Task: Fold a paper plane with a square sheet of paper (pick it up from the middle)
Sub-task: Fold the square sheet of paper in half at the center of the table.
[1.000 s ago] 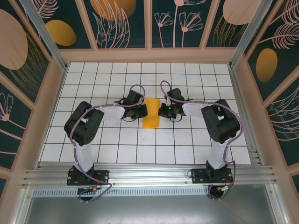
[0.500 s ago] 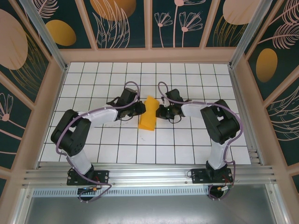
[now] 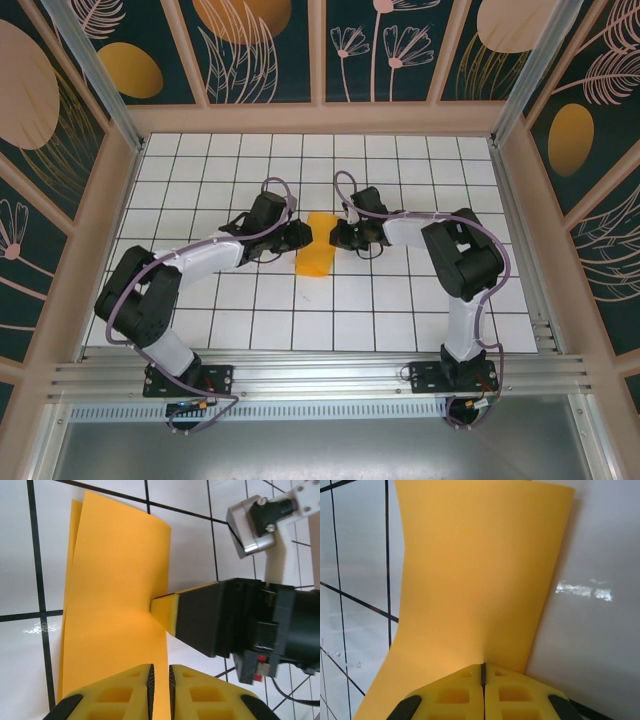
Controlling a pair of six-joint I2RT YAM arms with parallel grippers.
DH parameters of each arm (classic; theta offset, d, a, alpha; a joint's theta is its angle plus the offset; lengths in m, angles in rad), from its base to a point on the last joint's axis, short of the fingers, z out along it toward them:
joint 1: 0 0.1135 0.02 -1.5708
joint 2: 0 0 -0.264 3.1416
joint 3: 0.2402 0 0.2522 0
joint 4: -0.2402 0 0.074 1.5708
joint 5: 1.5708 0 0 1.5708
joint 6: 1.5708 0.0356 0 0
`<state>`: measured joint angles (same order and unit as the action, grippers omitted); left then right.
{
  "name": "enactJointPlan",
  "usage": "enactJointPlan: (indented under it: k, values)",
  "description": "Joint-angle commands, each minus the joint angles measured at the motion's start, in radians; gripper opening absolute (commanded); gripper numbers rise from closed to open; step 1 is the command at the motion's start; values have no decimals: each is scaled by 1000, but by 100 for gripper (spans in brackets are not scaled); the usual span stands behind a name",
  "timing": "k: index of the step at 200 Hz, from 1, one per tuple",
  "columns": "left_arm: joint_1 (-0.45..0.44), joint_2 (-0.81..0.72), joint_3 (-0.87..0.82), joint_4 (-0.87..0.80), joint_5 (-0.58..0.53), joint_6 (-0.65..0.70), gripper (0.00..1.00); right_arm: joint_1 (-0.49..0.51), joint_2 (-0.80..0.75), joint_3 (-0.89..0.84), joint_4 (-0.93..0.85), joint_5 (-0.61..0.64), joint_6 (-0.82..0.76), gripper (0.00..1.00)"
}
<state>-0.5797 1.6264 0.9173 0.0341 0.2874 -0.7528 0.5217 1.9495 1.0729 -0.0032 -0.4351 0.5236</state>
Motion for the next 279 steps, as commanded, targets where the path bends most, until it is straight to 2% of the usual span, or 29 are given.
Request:
enactJointPlan:
  k: [1, 48, 135, 203, 279]
  values:
    - [3, -35, -24, 48, 25, -37, 19, 6, 28, 5, -1, 65, 46, 6]
    - [-41, 14, -30, 125, 78, -90, 19, 15, 1, -14, 20, 74, 72, 6]
    - [-97, 203, 9, 197, 146, -132, 8, 12, -32, -27, 40, 19, 87, 6]
    - [-102, 242, -14, 165, 107, -119, 6, -4, -41, -32, 36, 20, 85, 6]
    - [-101, 257, -18, 122, 65, -96, 2, 9, -92, -63, 31, -72, 34, 5]
